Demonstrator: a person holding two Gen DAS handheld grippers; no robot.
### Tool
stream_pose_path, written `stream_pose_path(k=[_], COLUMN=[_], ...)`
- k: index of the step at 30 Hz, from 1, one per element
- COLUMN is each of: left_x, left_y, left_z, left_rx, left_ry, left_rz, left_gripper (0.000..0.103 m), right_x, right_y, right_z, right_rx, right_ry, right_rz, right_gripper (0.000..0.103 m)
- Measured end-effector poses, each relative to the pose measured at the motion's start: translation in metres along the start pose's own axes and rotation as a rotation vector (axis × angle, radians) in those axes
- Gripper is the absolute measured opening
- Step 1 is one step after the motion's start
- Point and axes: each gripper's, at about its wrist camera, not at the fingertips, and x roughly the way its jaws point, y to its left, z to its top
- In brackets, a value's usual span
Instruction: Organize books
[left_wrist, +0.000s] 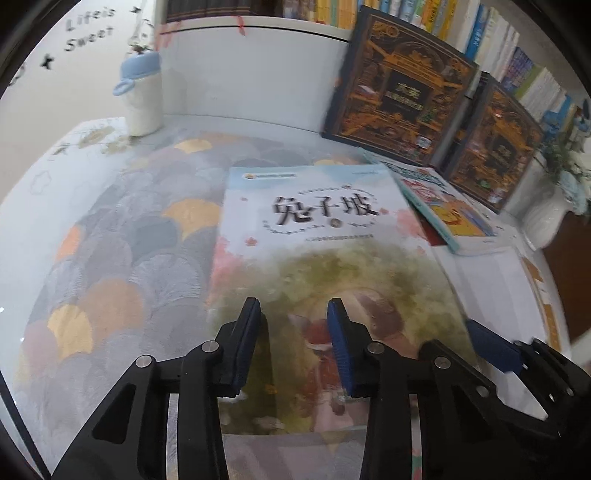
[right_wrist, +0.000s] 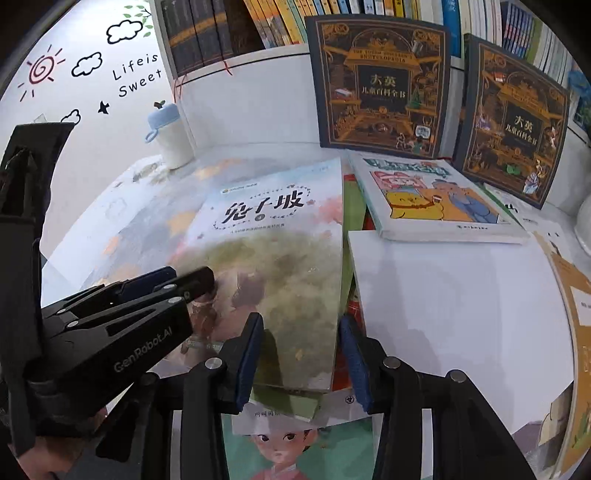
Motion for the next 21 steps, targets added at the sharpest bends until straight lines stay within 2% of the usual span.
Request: stream_pose_path(k=[4,6,8,9,10,11,12,13,15,16,18,20,21], left_x=[-0.002,-0.005,-0.01,-0.015,-0.02,-0.027,-0.03,-0.032,-0.029,-0.027,-0.018,-0.007,-0.008], left_y=[-0.001,-0.003,-0.016,-0.026,-0.03,-0.028,-0.022,-0.009,0.023,0.039,0.067,0.077,0.079], left_z=[0.001,-0.001,-0.004,-0.007,-0.011,-0.014,-0.014,-0.011,-0.005,-0.003,-0.004,-0.008,-0.01], left_rx=[0.014,0.012,0.052,0.099,0.133,0.156,0.157,0.134,0.04,-0.019,-0.126,-0.163,-0.166], left_ry=[0.035,0.057,0.098,0.113,0.109,0.076,0.051,0.024,0.005,0.006,0.032,0.076,0.063], left_rz=[-0.084,-0.186,-0.309,-0.319,-0.269,-0.156,-0.088,-0.01,0.061,0.063,-0.005,-0.066,-0.078], left_gripper=[0.034,0.034,0.034,0.035,0.036,0.036,0.041,0.045,0.045,0.045,0.045,0.045,0.046], right_x=[0.001,0.002,0.001,0.0,-0.003,-0.006,-0.012,-0.019,-0.031,-0.032,-0.028,-0.019,-0.012], right_y=[-0.008,-0.005,0.004,0.009,0.015,0.018,0.021,0.021,0.011,0.001,-0.019,-0.029,-0.028], right_z=[-0.001,0.001,0.0,-0.002,-0.005,-0.008,-0.013,-0.015,-0.014,-0.012,-0.01,-0.009,-0.009], right_rx=[0.039,0.028,-0.025,-0.047,-0.075,-0.094,-0.117,-0.137,-0.126,-0.071,0.073,0.164,0.17], right_ry=[0.029,0.05,0.07,0.086,0.111,0.128,0.134,0.115,0.048,0.033,0.06,0.052,0.071], right_rz=[0.042,0.054,0.059,0.079,0.122,0.151,0.155,0.117,0.002,-0.014,0.084,0.201,0.207], right_gripper=[0.042,0.043,0.043,0.043,0.042,0.042,0.042,0.042,0.045,0.045,0.045,0.045,0.045])
